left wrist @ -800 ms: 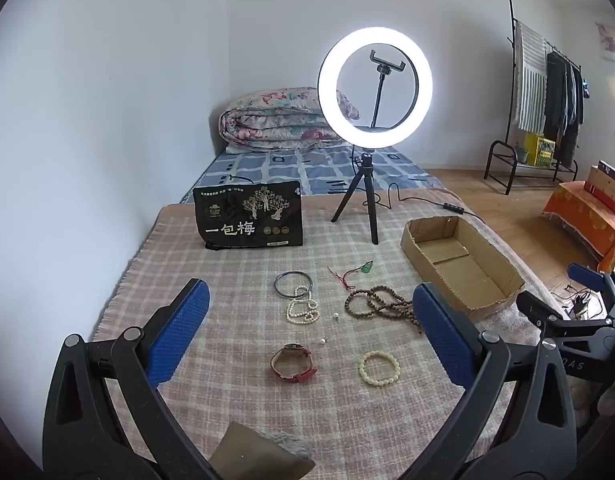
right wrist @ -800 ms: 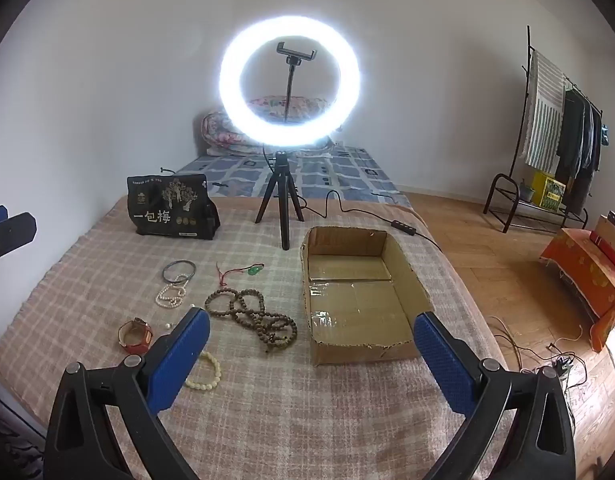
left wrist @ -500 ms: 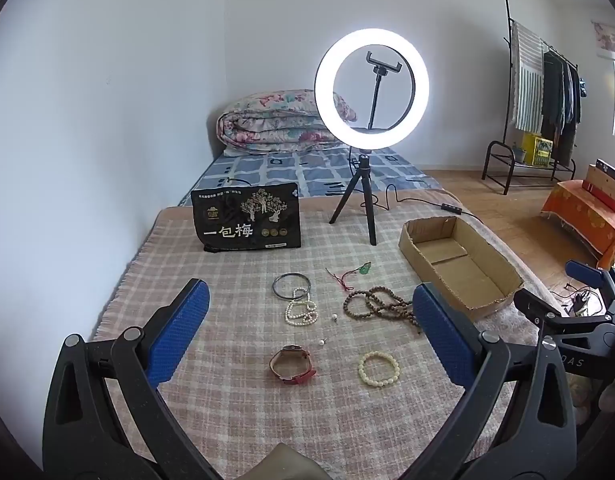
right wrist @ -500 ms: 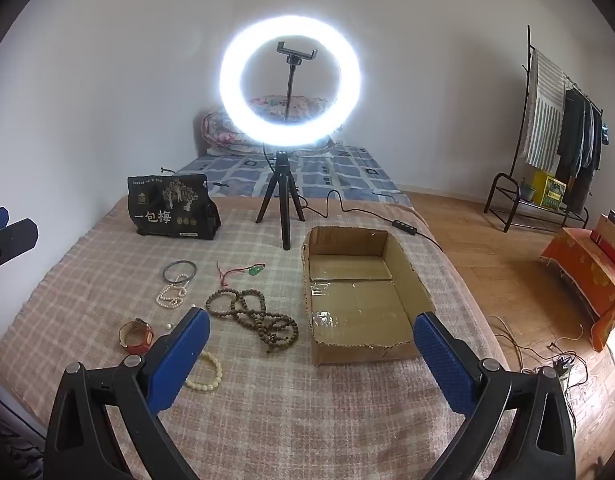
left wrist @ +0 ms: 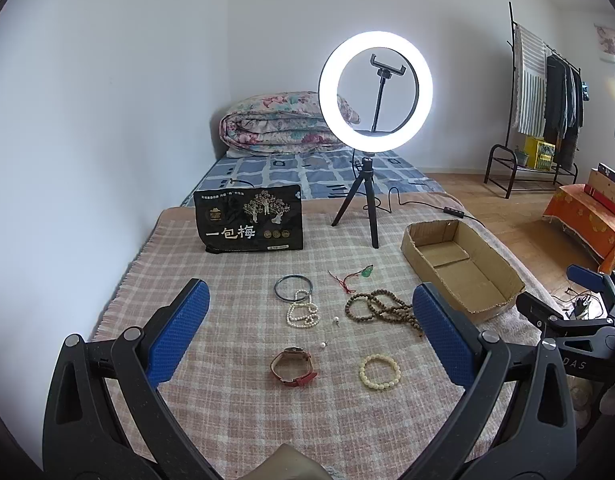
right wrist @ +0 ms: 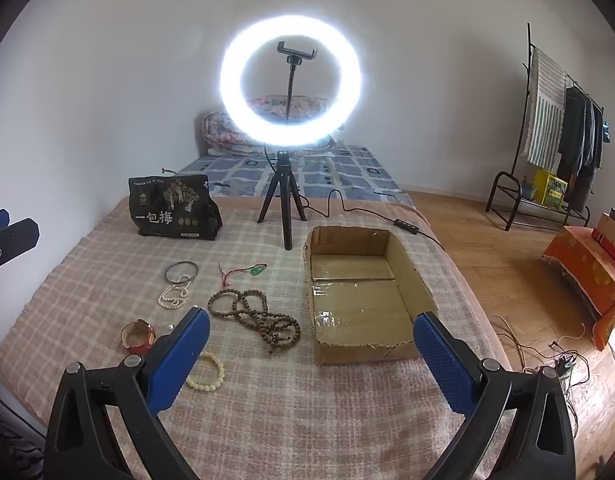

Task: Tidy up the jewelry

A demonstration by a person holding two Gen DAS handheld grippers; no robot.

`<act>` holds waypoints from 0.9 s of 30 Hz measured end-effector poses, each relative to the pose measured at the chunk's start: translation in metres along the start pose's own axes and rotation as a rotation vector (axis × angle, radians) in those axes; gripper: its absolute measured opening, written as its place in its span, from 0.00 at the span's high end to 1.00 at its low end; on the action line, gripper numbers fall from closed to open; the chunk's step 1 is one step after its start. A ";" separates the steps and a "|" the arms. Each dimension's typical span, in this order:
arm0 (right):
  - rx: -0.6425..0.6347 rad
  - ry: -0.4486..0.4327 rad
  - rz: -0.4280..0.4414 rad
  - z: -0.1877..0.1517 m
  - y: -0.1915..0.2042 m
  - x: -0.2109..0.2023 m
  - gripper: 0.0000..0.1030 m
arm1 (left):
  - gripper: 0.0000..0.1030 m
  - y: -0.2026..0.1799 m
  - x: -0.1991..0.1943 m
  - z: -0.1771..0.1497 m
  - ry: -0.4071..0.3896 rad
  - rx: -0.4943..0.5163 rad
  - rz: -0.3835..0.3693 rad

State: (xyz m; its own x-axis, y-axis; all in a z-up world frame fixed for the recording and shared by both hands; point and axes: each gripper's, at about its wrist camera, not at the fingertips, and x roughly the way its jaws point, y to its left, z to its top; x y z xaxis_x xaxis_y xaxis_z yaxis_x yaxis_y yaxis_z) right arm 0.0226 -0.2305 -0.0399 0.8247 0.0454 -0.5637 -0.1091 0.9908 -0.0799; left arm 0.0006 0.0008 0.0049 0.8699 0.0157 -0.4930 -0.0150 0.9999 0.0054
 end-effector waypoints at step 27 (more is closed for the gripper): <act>0.003 0.002 0.002 0.001 0.003 0.001 0.00 | 0.00 -0.001 0.001 -0.001 -0.004 -0.001 0.000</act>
State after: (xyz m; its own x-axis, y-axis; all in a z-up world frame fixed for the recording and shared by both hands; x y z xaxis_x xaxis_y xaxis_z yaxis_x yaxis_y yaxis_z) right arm 0.0235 -0.2277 -0.0394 0.8232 0.0475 -0.5657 -0.1094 0.9911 -0.0759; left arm 0.0006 -0.0001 0.0035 0.8718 0.0154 -0.4897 -0.0154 0.9999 0.0041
